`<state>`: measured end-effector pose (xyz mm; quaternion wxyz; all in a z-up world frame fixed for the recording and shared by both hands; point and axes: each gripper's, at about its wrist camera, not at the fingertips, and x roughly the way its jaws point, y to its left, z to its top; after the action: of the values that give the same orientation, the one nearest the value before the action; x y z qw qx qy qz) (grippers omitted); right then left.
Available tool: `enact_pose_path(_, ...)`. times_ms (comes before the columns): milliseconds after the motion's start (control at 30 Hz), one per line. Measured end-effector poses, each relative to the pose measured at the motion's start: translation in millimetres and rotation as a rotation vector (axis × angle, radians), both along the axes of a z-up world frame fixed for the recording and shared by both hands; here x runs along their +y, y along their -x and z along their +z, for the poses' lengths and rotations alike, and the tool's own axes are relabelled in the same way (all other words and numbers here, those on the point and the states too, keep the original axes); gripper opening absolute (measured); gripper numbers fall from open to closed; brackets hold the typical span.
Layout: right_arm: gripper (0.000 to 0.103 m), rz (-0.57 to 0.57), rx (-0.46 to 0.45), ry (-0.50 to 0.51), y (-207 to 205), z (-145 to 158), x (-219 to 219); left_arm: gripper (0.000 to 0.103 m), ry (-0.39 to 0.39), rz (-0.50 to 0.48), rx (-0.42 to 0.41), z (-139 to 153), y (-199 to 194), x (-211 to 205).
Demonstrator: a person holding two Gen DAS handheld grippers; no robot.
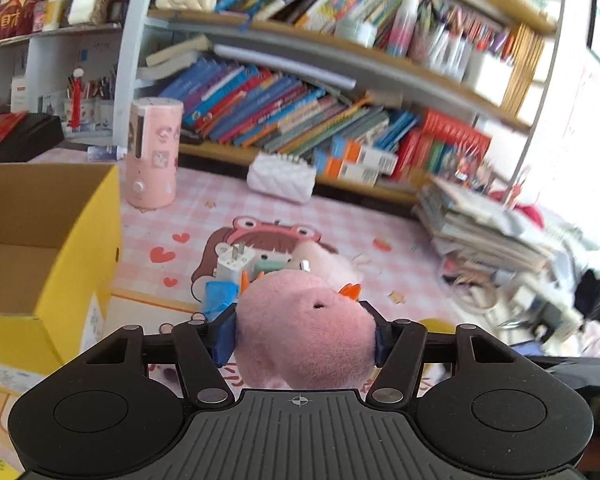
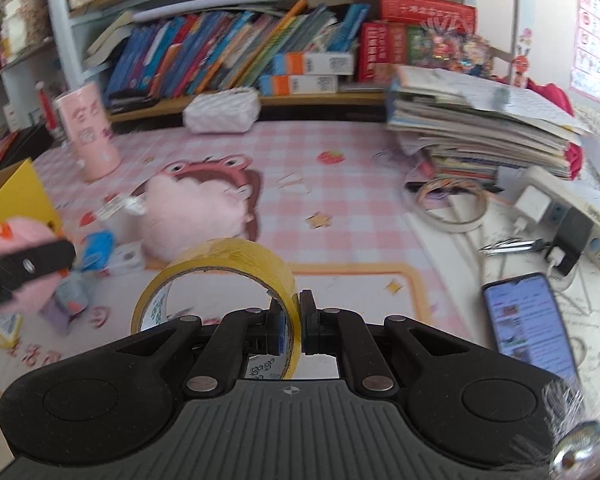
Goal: Organize objects
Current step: 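Grasp the small pink plush with the left gripper while the right gripper holds the tape, then carry the pink plush and tape roll over the yellow box with both grippers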
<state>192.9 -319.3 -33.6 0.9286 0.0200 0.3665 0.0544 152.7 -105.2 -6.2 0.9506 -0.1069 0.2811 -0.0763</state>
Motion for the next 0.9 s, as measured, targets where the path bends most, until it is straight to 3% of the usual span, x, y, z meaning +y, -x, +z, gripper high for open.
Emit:
enact_pose_path(333, 0.007, 0.073, -0.021, 0.01, 39, 15, 68, 0.06, -0.008, 0.066, -0.048, 10, 48, 64)
enact_pose_path(900, 0.007, 0.259, -0.003, -0.019, 124, 24, 245, 0.06, -0.039, 0.235, 0.008, 7, 152, 228)
